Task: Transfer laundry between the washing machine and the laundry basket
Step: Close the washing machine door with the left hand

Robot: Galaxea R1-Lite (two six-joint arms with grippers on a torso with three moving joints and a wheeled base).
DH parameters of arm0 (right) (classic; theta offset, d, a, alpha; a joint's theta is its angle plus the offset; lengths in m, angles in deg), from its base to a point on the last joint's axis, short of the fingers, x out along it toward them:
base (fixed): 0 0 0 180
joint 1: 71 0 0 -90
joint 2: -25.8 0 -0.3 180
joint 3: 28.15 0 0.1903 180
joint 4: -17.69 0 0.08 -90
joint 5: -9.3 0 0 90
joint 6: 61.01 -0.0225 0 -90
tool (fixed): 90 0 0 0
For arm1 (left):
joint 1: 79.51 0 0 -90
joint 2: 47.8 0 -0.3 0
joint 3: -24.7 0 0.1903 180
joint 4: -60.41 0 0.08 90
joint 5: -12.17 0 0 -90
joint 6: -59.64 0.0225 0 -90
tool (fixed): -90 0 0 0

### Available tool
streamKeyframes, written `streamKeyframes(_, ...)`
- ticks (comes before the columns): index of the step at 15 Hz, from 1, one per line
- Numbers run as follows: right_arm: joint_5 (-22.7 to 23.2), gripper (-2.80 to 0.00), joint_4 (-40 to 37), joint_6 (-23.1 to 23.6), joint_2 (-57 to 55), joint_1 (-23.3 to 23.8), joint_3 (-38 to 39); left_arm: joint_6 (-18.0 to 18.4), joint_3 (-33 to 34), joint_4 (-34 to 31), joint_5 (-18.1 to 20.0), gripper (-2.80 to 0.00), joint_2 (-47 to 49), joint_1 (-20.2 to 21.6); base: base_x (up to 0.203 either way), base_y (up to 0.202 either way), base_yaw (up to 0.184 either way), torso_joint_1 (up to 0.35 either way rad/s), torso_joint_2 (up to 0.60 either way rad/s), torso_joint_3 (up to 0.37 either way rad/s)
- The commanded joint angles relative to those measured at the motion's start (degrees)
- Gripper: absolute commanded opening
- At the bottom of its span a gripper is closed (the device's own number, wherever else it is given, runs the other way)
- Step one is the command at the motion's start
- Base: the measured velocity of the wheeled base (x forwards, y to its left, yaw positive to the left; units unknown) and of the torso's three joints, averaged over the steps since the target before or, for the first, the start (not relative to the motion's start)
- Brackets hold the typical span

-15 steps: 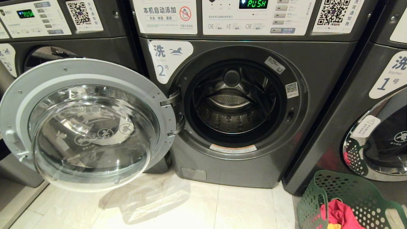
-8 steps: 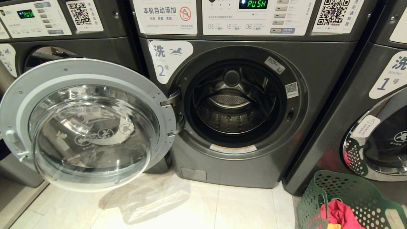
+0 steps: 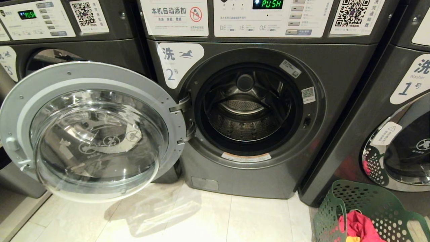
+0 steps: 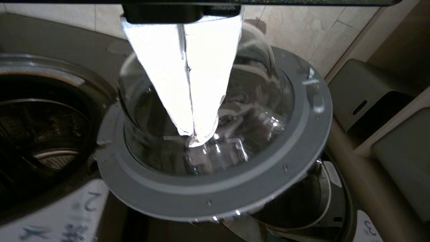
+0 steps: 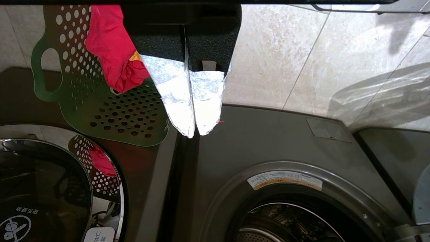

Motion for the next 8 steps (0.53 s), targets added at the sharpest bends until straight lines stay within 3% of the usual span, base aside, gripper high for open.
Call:
streamKeyframes(1,0.0,-2.8,0.0,0.02,-0.07,-0.02,0.0,0.02,-16.04,-0.36,-1.29,-2.8,23.94,2.37,0.0,0.0,0.0,0.0,0.0,0.0)
streamKeyframes(3,0.01,-2.8,0.0,0.02,-0.07,-0.02,0.0,0.03,-26.16,-0.78,-0.46,-2.8,33.45,6.56,0.0,0.0,0.0,0.0,0.0,0.0)
streamKeyframes(8,-0.08,-2.8,0.0,-0.33,-0.07,-0.02,0.0,0.11,-47.57,-4.65,9.41,-2.8,49.32,14.68,0.0,0.0,0.0,0.0,0.0,0.0)
